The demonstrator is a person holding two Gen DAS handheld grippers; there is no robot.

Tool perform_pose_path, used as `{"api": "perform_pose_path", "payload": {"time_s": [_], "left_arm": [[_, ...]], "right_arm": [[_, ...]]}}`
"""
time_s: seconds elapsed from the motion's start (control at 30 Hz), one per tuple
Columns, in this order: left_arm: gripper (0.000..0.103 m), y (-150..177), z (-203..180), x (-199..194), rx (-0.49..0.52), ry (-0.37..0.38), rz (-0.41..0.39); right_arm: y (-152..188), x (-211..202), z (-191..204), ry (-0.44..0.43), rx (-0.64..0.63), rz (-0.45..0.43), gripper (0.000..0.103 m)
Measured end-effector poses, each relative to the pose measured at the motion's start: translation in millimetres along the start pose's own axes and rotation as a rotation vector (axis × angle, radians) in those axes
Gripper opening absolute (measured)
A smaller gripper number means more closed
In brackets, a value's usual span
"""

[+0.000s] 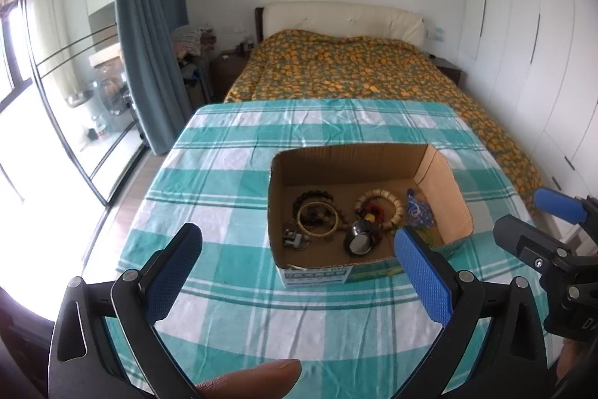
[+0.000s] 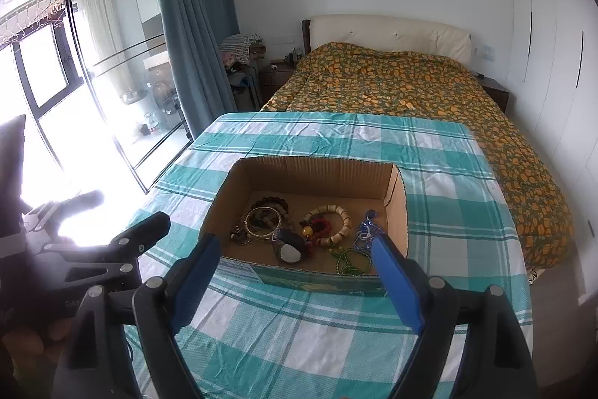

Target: Organize jewelry

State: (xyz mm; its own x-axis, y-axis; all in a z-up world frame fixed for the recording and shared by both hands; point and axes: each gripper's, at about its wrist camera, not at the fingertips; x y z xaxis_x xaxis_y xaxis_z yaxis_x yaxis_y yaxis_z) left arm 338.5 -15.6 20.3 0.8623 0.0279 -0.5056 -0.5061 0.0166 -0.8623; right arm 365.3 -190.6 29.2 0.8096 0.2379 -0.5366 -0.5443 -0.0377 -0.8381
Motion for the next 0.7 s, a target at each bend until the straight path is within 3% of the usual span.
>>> {"api": "perform_pose_path", "payload": {"time_s": [0.7], "left_arm": [[0.103,-0.9,9.3,-15.3,-0.020,-0.023,-0.014]], "right_arm": [[-2.7,-13.2,11.2,-0.017,-0.016,-0.006,0.085]]}}
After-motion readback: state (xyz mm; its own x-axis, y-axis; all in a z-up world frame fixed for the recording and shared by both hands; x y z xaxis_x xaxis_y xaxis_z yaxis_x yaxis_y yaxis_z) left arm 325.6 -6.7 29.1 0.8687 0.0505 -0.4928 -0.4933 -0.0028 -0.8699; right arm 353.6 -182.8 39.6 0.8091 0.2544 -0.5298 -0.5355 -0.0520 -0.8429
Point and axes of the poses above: each gripper's, at about its wrist camera, not at the fingertips, and x roughly the way its jaws point, z to its left, y to its underside, and after that the axes turned 11 degrees about -z, right-handed
